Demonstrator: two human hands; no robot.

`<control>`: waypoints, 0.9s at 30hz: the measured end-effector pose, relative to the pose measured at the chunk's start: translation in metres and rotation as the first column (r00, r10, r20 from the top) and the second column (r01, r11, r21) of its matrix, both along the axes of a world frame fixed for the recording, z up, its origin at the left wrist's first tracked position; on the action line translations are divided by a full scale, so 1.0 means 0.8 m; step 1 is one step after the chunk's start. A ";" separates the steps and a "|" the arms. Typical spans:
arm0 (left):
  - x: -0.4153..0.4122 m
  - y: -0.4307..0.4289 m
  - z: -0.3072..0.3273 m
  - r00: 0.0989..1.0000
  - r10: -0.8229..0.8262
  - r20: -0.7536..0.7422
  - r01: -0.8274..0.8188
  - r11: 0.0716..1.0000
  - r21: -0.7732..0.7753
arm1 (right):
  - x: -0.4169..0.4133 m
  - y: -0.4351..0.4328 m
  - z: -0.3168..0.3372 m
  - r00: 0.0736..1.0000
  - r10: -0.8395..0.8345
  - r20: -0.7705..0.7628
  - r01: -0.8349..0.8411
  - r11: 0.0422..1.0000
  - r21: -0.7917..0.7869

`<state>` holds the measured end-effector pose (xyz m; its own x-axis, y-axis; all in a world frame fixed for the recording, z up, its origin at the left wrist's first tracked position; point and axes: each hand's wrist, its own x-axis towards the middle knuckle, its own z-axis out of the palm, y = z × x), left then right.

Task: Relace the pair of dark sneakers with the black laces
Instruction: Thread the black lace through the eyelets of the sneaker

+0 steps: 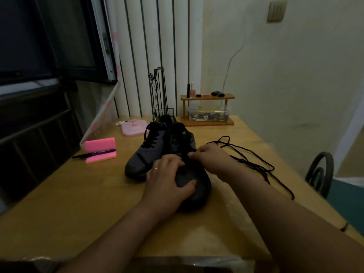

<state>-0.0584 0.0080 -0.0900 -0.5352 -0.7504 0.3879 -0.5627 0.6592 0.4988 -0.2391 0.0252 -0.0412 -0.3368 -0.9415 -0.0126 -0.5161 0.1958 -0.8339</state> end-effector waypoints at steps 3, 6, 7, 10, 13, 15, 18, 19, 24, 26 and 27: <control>-0.001 0.004 -0.010 0.996 0.037 -0.078 -0.035 0.999 0.038 | -0.002 0.022 -0.013 0.928 0.091 0.361 -0.048 0.991 -0.125; -0.003 0.004 -0.021 0.990 0.047 -0.131 -0.050 0.999 -0.016 | -0.014 0.052 -0.029 0.824 0.278 0.494 -0.172 0.953 -0.250; -0.004 0.001 -0.023 0.989 0.062 -0.137 -0.064 0.998 -0.012 | -0.019 0.059 -0.031 0.788 0.317 0.527 -0.207 0.944 -0.258; -0.006 -0.005 -0.028 0.981 0.103 -0.163 -0.100 0.995 0.025 | -0.036 0.058 -0.030 0.796 0.227 0.561 -0.184 0.974 -0.132; -0.007 -0.005 -0.030 0.981 0.123 -0.153 -0.122 0.992 0.015 | -0.040 0.037 -0.019 0.899 0.053 0.434 -0.080 0.996 0.044; -0.007 -0.005 -0.031 0.980 0.134 -0.150 -0.138 0.990 -0.019 | -0.030 0.026 -0.005 0.956 0.033 0.291 -0.054 0.996 0.066; -0.006 -0.006 -0.031 0.980 0.141 -0.143 -0.149 0.988 -0.044 | -0.014 0.012 0.010 0.992 0.097 -0.077 -0.099 0.995 -0.011; -0.006 -0.006 -0.031 0.979 0.145 -0.144 -0.152 0.987 -0.042 | -0.012 0.009 0.011 0.980 0.127 -0.156 -0.133 0.991 -0.029; -0.006 -0.011 -0.034 0.973 0.177 -0.148 -0.179 0.984 0.001 | -0.035 0.027 0.008 0.886 0.135 0.443 0.060 0.915 -0.399; -0.007 -0.016 -0.035 0.972 0.185 -0.147 -0.178 0.982 0.062 | -0.047 0.041 0.012 0.528 0.237 0.815 0.288 0.853 -0.435; -0.008 -0.018 -0.035 0.972 0.187 -0.140 -0.176 0.981 0.087 | -0.050 0.045 0.013 0.470 0.221 0.854 0.334 0.852 -0.404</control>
<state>-0.0646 -0.0062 -0.1179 -0.3289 -0.8591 0.3921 -0.5869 0.5113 0.6278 -0.2793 0.0613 -0.0307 -0.4621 -0.8824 0.0887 0.5040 -0.3437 -0.7924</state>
